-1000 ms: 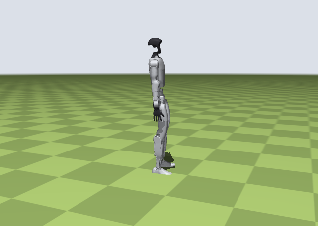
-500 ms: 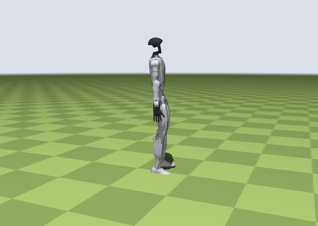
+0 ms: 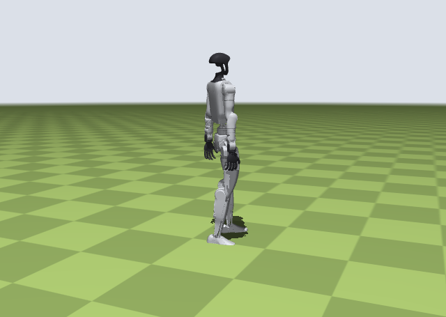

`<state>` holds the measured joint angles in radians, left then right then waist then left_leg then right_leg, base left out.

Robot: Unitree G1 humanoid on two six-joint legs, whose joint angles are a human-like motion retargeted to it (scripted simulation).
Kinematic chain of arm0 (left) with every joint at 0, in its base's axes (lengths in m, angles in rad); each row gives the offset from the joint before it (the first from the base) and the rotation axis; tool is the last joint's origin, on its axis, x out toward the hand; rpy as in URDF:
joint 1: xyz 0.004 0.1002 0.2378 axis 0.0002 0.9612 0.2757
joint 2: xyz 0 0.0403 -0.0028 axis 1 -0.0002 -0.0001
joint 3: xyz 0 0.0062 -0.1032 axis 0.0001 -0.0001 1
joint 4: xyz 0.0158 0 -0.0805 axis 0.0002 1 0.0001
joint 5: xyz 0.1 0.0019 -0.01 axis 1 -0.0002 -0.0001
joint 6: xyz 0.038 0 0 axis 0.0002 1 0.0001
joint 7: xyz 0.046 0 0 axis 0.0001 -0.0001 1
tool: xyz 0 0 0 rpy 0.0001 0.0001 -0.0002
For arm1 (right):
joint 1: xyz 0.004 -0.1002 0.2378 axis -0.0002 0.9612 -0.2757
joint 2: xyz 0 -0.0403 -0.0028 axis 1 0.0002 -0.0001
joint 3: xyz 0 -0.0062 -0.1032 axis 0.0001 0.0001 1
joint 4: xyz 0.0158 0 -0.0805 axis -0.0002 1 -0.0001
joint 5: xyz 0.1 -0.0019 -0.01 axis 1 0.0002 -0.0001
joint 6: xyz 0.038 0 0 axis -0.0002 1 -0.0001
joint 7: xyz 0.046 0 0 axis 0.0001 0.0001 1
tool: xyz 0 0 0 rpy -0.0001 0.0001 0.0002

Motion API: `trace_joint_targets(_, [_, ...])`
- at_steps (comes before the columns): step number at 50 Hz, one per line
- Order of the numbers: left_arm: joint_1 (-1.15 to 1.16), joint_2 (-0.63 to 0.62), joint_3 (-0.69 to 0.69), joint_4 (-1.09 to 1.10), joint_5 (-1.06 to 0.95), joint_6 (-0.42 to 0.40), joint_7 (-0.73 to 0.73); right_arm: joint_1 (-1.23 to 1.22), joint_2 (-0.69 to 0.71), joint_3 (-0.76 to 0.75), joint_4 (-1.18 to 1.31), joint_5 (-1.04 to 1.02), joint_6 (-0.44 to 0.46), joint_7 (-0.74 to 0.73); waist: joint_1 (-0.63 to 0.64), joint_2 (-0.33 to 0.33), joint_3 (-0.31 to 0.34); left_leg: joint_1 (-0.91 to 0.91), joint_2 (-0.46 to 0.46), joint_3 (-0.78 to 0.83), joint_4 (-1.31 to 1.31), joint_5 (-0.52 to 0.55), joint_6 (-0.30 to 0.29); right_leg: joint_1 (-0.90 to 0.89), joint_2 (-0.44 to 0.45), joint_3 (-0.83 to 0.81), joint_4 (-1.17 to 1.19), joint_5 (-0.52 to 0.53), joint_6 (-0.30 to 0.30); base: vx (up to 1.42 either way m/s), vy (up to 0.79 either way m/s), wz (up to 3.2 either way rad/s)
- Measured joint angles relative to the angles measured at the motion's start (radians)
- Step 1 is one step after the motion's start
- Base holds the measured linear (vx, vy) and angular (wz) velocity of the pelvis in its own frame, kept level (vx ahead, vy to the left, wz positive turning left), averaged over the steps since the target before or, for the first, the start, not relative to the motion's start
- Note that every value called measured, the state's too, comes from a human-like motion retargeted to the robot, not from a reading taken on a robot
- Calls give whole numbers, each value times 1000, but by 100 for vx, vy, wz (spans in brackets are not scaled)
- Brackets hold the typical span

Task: In place motions

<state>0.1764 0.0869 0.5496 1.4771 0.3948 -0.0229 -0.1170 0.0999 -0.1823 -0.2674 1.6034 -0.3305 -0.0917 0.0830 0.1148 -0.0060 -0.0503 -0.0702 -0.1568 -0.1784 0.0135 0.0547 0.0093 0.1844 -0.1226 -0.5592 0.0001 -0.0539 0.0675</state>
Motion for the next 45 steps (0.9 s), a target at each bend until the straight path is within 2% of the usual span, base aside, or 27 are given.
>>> trace_joint_targets(11, [18, -3, 18, 55, -20, 11, 31, -20, -1, 2, -5, -10, -8, -7, 78, 2, -3, -13, -32, -84, -15, 43, -21, 50, -19, -153, 1, -12, 22, -2, 10, 67])
trace_joint_targets(22, [29, -32, 41, 53, -46, 12, 32, -46, 21, 37, -30, -24, -19, 6, 100, 11, 0, -19, -39, -93, -20, 54, -20, 52, -24, -172, -2, 0, 27, -1, 1, 7])
trace_joint_targets(32, [2, -16, 20, 43, -41, 8, 30, -31, 13, 30, -17, -21, -18, 3, 72, 12, 4, -14, -20, -55, -21, 41, -5, 26, -13, -111, -3, 22, 18, 1, -5, -29])
trace_joint_targets(45, [-24, 0, 5, 37, -43, 5, 22, -33, 2, 30, -15, 10, -17, 7, -10, 12, 13, 9, 29, 75, -18, -14, 28, -47, 27, 84, -10, 76, -12, 1, -16, -75])
